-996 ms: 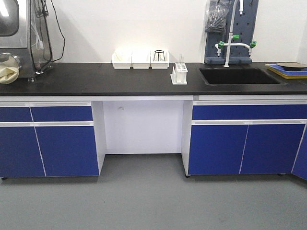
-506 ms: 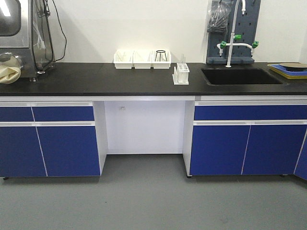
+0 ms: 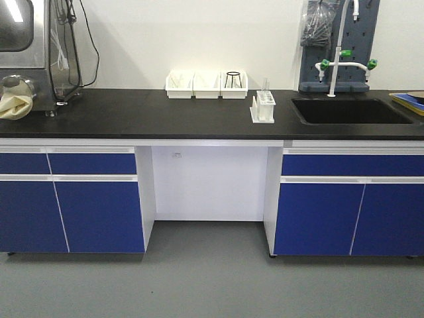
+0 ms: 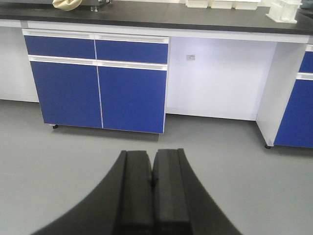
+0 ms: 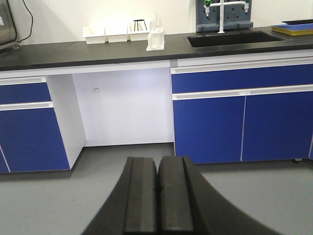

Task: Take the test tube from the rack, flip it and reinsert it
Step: 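Drive the base toward the white test tube rack on the bench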

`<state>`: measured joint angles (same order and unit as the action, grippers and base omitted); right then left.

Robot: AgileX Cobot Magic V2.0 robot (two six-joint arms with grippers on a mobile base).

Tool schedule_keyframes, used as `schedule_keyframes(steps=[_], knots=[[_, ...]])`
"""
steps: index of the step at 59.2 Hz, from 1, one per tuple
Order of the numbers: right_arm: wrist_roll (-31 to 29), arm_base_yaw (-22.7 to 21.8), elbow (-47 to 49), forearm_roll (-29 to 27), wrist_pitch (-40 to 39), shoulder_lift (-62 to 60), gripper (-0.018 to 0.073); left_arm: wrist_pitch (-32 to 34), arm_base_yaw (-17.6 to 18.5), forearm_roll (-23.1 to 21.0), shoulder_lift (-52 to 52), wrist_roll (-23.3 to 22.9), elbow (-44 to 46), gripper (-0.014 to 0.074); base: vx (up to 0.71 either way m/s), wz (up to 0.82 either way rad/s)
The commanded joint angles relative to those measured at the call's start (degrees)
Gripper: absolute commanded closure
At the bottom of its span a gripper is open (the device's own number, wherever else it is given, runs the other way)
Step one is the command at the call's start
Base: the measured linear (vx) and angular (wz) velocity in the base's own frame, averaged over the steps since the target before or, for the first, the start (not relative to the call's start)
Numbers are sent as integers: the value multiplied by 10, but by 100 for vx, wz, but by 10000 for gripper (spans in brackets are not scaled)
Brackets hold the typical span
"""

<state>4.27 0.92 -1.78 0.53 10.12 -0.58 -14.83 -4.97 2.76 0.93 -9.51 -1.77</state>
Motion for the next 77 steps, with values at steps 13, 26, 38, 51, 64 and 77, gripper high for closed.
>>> schedule_keyframes(steps=[13,26,38,51,64,77], knots=[[-2,-3,0,3,-46,-6,568,45,3,-3,7,0,-1,603,33,-4],[-2,-3,0,3,-48,-6,568,45,3,-3,7,0,-1,603,44,-5],[-2,-3,0,3,-48,-6,568,45,3,-3,7,0,-1,603,48,-4],[-2,-3,0,3,-48,-6,568,45,3,-3,7,0,-1,603,50,-4],[-2,-3,0,3,-48,-6,568,45,3,-3,7,0,-1,603,53,-2],[-2,-3,0,3,-48,-6,568,45,3,-3,7,0,-1,603,55,-1]])
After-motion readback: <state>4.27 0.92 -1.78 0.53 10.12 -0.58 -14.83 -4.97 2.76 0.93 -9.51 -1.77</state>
